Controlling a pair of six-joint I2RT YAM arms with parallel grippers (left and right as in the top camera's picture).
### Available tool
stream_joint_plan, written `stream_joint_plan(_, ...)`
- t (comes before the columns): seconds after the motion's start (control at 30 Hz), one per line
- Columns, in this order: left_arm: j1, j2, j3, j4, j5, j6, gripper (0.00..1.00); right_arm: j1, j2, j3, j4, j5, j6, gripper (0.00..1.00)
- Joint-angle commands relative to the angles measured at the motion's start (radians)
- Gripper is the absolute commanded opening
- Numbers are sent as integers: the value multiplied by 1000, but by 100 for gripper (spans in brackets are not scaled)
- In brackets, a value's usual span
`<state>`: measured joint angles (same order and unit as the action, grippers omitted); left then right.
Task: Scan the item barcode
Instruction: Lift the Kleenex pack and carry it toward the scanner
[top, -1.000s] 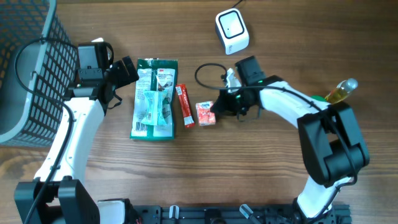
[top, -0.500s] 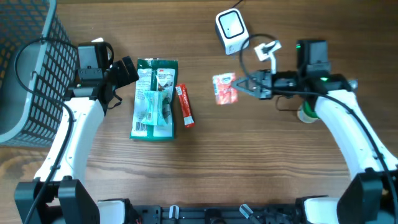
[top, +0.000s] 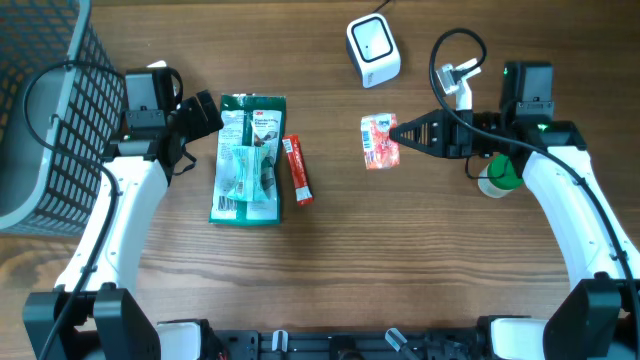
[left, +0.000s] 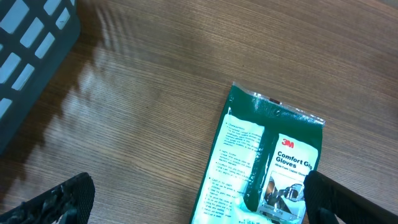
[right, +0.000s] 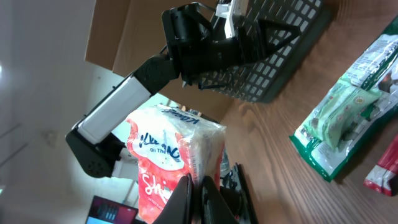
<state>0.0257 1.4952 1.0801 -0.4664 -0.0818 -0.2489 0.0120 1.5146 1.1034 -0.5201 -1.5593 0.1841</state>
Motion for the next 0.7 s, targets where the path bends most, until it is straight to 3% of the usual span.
stream_joint_plan(0.0,3,-3,8,3,-10,9,100,2,-20,-4,-17,-64,28,4)
stream_joint_plan(0.67,3,-3,8,3,-10,9,100,2,-20,-4,-21,-64,89,4)
